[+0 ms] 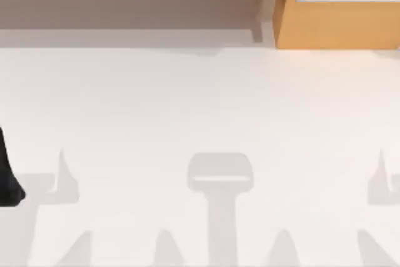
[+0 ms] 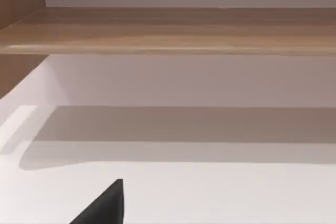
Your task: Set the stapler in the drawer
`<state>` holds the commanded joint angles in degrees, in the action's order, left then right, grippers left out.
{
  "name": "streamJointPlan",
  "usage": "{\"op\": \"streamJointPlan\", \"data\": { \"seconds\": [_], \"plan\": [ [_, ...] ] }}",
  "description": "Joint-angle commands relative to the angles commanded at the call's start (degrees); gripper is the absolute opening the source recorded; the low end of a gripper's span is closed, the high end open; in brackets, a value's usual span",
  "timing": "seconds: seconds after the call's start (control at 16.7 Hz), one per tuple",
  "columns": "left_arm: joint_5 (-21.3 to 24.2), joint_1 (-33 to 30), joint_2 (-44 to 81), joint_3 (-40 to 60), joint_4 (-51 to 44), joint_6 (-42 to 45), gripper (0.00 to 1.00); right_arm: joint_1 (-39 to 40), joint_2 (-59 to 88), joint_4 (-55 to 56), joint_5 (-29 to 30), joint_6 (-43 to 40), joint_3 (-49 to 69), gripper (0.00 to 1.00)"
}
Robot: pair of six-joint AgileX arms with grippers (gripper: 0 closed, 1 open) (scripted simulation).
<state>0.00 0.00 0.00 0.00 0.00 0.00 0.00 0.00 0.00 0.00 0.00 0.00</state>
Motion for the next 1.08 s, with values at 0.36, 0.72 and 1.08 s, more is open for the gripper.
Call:
{"op": "streamJointPlan", "data": {
  "seconds": [0.36, 0.72, 1.08],
  "plan": [
    [0.0, 0.0, 0.0, 0.0, 0.0, 0.0, 1.0, 0.59, 5.12, 3.19, 0.65, -4.64, 3.08, 1.0],
    [0.0, 0.0, 0.0, 0.0, 0.0, 0.0, 1.0, 3.73, 27.17, 15.09, 2.03, -22.28, 13.46, 1.0],
    [0.0, 0.0, 0.0, 0.0, 0.0, 0.0, 1.0, 7.82, 60.4, 32.62, 3.96, -45.96, 27.11, 1.0]
  ]
}}
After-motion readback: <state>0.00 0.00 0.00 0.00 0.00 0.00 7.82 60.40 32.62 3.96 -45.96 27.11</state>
